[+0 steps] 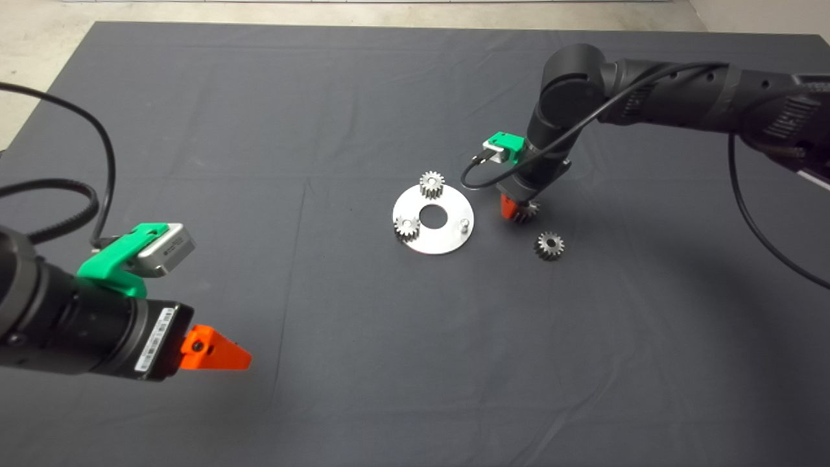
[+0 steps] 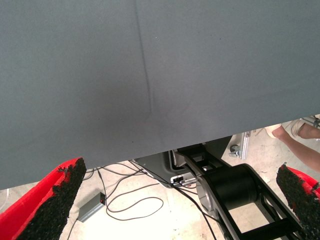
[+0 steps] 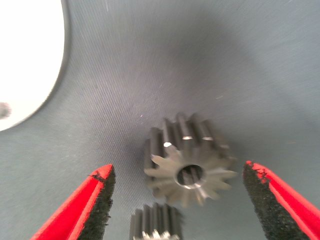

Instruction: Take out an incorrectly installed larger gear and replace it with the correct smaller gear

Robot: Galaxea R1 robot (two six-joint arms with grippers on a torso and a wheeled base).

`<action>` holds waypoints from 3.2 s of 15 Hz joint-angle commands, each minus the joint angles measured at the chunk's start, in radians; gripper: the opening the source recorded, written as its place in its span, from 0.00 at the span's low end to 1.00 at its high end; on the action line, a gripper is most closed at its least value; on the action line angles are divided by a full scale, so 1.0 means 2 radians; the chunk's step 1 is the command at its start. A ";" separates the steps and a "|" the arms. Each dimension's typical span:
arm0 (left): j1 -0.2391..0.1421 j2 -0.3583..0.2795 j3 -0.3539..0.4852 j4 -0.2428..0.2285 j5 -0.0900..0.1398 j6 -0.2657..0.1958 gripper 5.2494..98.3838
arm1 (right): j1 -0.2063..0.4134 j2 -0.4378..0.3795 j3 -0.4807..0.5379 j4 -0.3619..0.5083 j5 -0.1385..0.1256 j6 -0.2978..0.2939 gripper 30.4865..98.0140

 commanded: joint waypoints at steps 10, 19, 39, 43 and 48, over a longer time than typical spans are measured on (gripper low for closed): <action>-0.006 0.010 0.007 -0.006 -0.001 0.005 1.00 | 0.033 -0.091 0.169 0.062 -0.061 -0.005 0.77; -0.006 0.023 0.008 -0.009 0.001 0.012 1.00 | 0.022 -0.120 0.178 0.058 -0.062 -0.046 0.99; -0.006 0.058 0.009 -0.016 0.007 0.007 1.00 | -0.036 -0.101 0.150 -0.042 -0.061 -0.046 1.00; -0.006 0.058 0.010 -0.016 0.006 0.007 1.00 | -0.036 -0.098 0.149 -0.042 -0.061 -0.045 1.00; -0.006 0.059 0.010 -0.016 0.006 0.007 1.00 | -0.036 -0.098 0.145 -0.042 -0.061 -0.044 0.97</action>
